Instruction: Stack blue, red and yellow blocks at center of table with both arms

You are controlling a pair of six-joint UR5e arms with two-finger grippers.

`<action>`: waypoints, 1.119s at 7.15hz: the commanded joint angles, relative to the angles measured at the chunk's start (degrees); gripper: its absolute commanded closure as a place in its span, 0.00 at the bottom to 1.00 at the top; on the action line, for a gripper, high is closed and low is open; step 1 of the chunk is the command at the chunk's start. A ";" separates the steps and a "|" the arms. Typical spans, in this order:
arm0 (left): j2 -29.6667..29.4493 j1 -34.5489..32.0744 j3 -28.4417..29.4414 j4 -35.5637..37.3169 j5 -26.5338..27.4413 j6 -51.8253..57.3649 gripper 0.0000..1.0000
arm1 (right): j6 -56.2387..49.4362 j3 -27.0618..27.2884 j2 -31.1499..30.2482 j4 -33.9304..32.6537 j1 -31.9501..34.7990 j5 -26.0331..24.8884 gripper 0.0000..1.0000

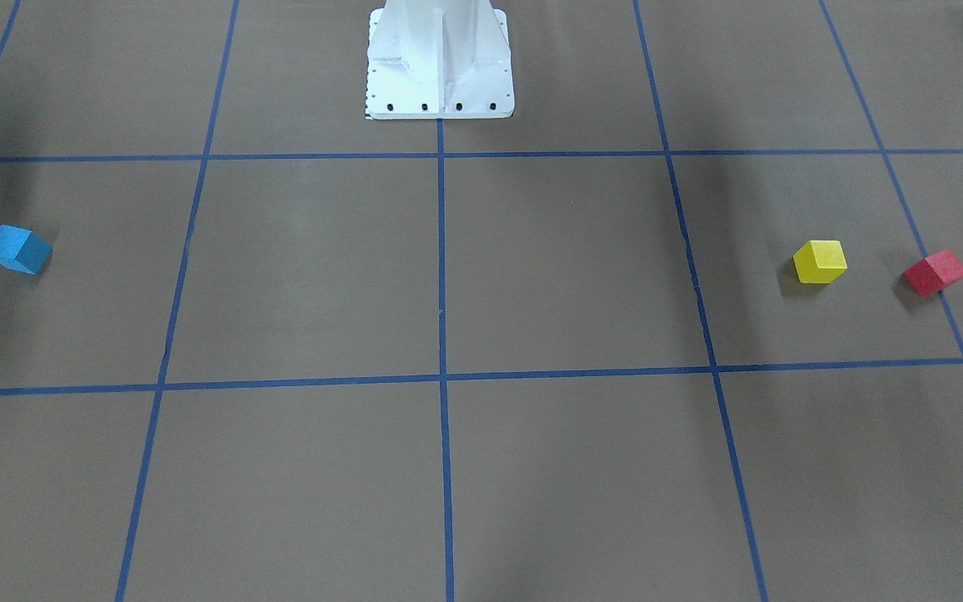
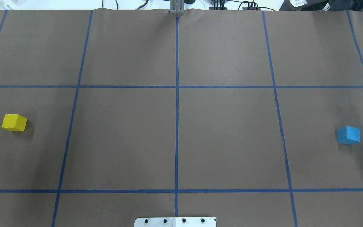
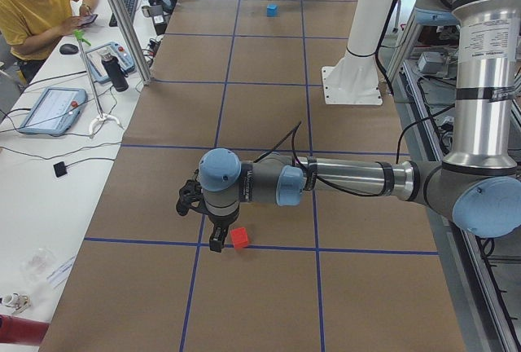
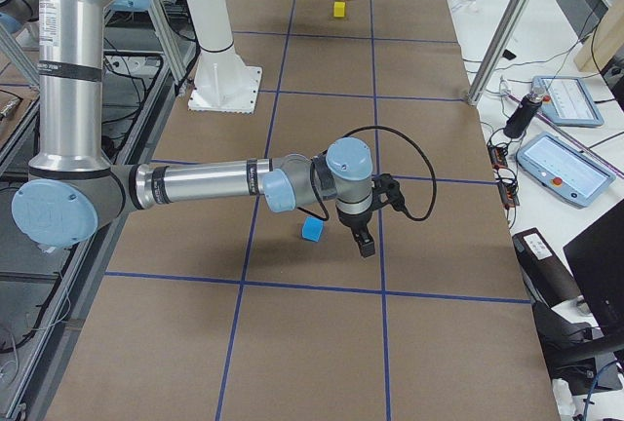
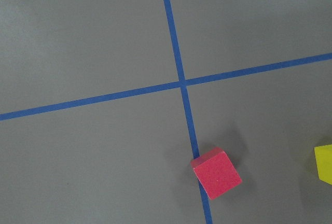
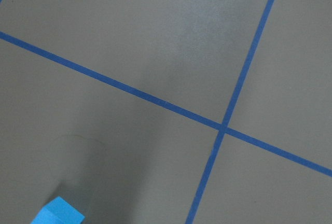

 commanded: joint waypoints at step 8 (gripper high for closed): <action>0.09 0.00 -0.15 -1.23 -0.11 0.11 0.00 | 49.30 -0.21 -9.17 29.92 -31.82 -21.10 0.02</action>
